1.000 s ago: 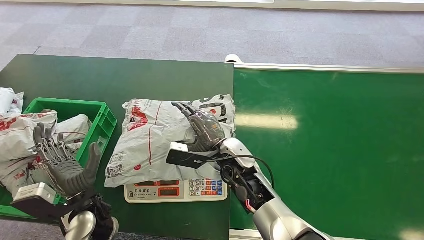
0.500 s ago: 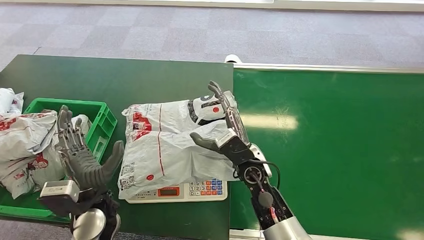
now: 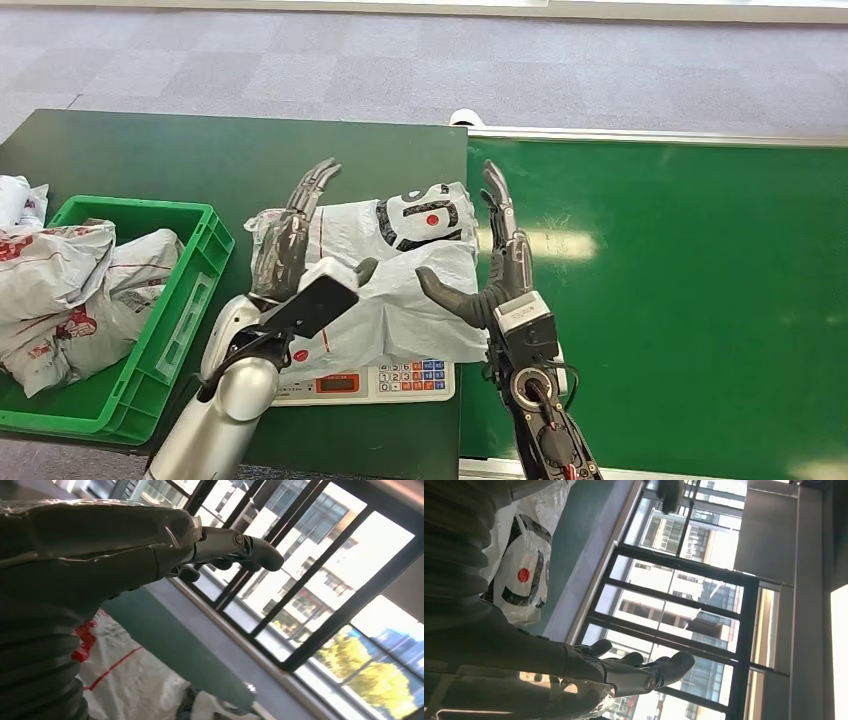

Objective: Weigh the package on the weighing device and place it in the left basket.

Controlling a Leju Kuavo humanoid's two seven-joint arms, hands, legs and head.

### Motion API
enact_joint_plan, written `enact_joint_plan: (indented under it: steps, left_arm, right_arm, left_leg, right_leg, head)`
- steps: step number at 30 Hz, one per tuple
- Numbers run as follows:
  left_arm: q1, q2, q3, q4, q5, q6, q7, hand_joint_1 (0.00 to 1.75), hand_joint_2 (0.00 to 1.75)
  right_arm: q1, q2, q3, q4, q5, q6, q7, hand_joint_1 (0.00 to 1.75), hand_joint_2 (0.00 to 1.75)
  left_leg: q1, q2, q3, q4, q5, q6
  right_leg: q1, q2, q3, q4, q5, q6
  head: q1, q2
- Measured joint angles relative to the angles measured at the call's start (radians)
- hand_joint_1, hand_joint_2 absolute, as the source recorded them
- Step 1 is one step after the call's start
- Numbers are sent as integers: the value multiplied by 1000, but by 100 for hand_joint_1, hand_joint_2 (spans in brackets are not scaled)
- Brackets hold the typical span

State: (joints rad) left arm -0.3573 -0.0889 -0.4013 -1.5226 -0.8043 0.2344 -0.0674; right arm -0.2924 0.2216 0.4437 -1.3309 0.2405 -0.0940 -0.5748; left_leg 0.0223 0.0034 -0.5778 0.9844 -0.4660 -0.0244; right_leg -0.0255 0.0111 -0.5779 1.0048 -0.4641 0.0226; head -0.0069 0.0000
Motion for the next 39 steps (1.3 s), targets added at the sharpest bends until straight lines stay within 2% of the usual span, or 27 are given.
enact_joint_plan:
  steps: [3,7,10,11,14,18,23,25,29,34,36,38,39]
  left_arm:
    - [-74,-2,-12,143,-139,-60,121,0,175]
    - [-165,-12,-15,356,-251,-116,195,1,175]
    - [-213,-18,-15,490,-305,-133,217,79,175]
    - [-225,-20,-15,524,-315,-136,221,120,175]
    - [-255,-28,-14,601,-333,-140,230,172,175]
    - [-273,-35,-11,647,-335,-149,225,172,175]
    - [-276,-38,12,656,-293,-143,164,174,175]
    - [-272,-38,23,651,-270,-109,117,174,175]
    - [-250,-36,31,607,-233,26,-26,175,175]
    - [-247,-36,31,601,-228,41,-41,174,175]
    - [-211,-30,29,486,-187,180,-142,167,175]
    - [-127,-26,60,214,-143,388,-330,159,175]
    - [-93,-30,93,103,-148,432,-390,159,175]
  right_arm:
    - [34,-6,-1,-76,21,-43,7,0,175]
    - [62,-13,-3,-161,42,-88,22,0,175]
    - [84,-19,-5,-213,57,-118,24,0,175]
    - [91,-21,-6,-227,62,-128,23,0,175]
    - [108,-27,-9,-261,79,-151,16,0,175]
    - [122,-33,-9,-284,104,-175,11,0,175]
    - [125,-41,-8,-287,107,-190,13,0,175]
    - [125,-45,-8,-287,102,-193,14,0,175]
    - [126,-49,-8,-287,88,-194,15,0,175]
    - [126,-50,-8,-287,86,-194,15,0,175]
    - [126,-53,-9,-287,73,-192,18,0,175]
    - [127,-60,-10,-277,53,-197,21,0,175]
    - [129,-62,-10,-268,47,-204,19,0,175]
  left_leg:
    - [0,1,0,0,0,0]
    - [0,1,0,0,0,0]
    - [0,1,0,0,0,0]
    - [0,1,0,0,0,0]
    - [0,1,0,0,0,0]
    - [0,1,0,0,0,0]
    - [0,1,1,0,0,0]
    - [0,0,1,0,0,0]
    - [0,0,1,0,0,0]
    - [0,0,0,0,0,0]
    - [0,1,0,0,0,0]
    - [0,1,-2,0,0,0]
    - [0,1,-2,0,0,0]
  right_leg:
    - [0,0,0,0,0,0]
    - [0,1,0,0,0,0]
    - [0,1,0,0,0,0]
    - [0,1,0,0,0,0]
    - [0,1,0,0,0,0]
    - [0,1,1,0,0,0]
    - [0,1,2,0,0,0]
    - [0,1,2,0,0,0]
    - [0,1,2,0,0,0]
    - [0,1,2,0,0,0]
    - [0,1,1,0,0,0]
    - [0,1,0,0,0,0]
    - [0,1,0,0,0,0]
  head:
    - [0,0]
    - [0,0]
    - [0,0]
    - [0,0]
    - [0,0]
    - [0,0]
    - [0,0]
    - [0,0]
    - [0,0]
    - [0,0]
    - [0,0]
    - [0,0]
    - [0,0]
